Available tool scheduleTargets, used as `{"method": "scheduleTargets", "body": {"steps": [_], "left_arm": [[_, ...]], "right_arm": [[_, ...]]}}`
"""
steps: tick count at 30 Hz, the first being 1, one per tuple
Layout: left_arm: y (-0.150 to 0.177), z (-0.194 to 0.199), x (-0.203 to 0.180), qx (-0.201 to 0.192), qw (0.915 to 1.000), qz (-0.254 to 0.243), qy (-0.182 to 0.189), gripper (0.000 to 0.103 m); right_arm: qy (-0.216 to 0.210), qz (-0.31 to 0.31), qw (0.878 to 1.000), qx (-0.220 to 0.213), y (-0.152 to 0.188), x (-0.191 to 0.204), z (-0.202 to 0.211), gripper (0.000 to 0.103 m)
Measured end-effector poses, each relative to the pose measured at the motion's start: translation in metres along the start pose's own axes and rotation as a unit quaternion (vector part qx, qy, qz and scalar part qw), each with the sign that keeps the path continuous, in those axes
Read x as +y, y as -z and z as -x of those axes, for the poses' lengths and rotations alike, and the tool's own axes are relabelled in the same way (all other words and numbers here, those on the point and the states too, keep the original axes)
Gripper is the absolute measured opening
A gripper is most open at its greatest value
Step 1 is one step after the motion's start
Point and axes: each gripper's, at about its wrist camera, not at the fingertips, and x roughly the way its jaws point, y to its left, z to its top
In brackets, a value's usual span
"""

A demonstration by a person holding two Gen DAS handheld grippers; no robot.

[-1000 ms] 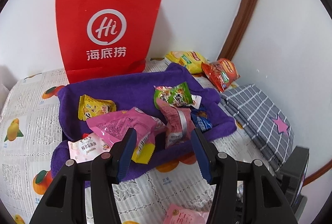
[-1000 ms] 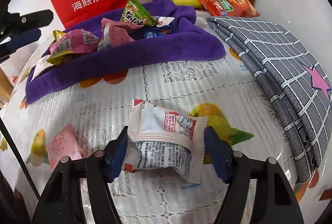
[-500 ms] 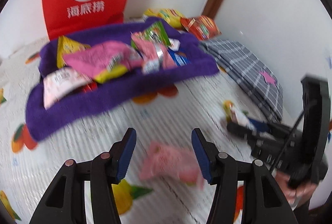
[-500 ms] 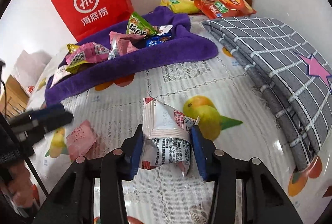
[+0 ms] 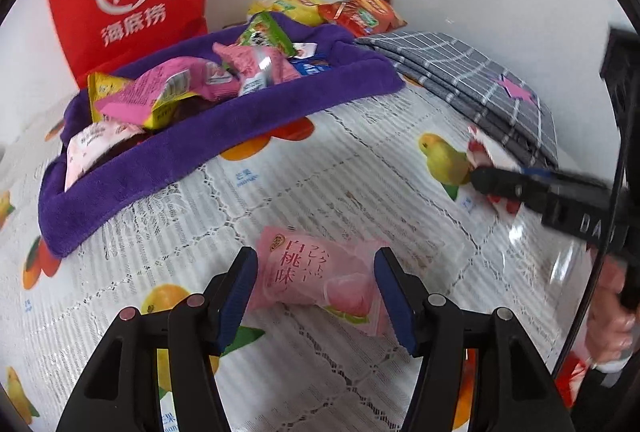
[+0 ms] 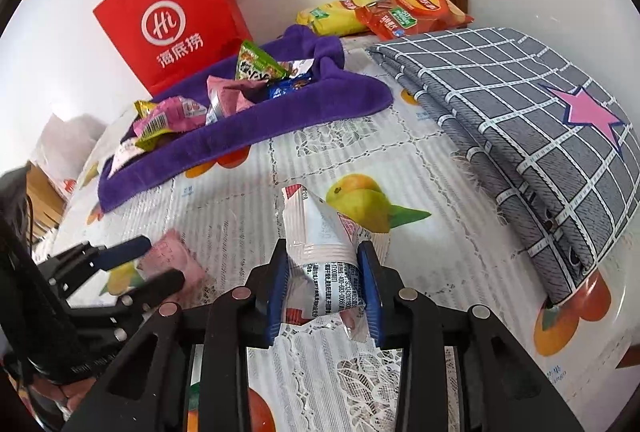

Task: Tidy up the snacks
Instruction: 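Grasp the pink peach-flavour packet with the left tool while the right tool lifts the white sachet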

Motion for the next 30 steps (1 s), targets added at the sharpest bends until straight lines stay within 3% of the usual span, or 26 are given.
{"method": "scheduleTargets", "body": {"steps": [2, 3, 5, 9, 10, 13, 16, 23, 30], "left_arm": [[0.002, 0.000, -0.007, 0.000, 0.9998, -0.020, 0.000, 0.061], [0.002, -0.002, -0.009, 0.003, 0.9995, -0.030, 0.003, 0.069], [0.005, -0.012, -0.012, 0.033, 0.9988, -0.034, 0.007, 0.071], [0.009, -0.008, -0.017, 0.010, 0.9992, -0.039, -0.007, 0.072], [0.009, -0.008, -0.015, 0.010, 0.9994, -0.032, -0.003, 0.071], [0.006, -0.007, -0.008, 0.004, 0.9999, -0.015, -0.004, 0.048], [0.002, -0.008, 0.002, 0.005, 1.0000, 0.005, 0.002, 0.035], [-0.002, 0.004, 0.007, -0.013, 0.9996, 0.026, 0.005, 0.033], [-0.012, 0.029, 0.002, -0.039, 0.9984, 0.030, -0.027, 0.033]], "right_arm": [[-0.002, 0.002, 1.000, 0.000, 0.000, -0.001, 0.002, 0.033], [-0.002, 0.003, 1.000, 0.000, 0.000, -0.001, 0.002, 0.033], [-0.004, 0.001, 1.000, 0.002, 0.001, -0.001, 0.001, 0.033], [-0.011, -0.002, 1.000, 0.003, 0.004, -0.004, 0.000, 0.033], [-0.012, -0.002, 1.000, 0.003, 0.004, -0.005, 0.000, 0.033], [-0.015, -0.004, 1.000, 0.002, 0.004, -0.006, 0.000, 0.033], [-0.015, -0.004, 1.000, 0.003, 0.004, -0.007, 0.000, 0.033], [-0.014, 0.001, 1.000, 0.006, 0.004, -0.007, 0.003, 0.033], [-0.023, 0.007, 1.000, 0.001, -0.003, 0.000, 0.014, 0.033]]}}
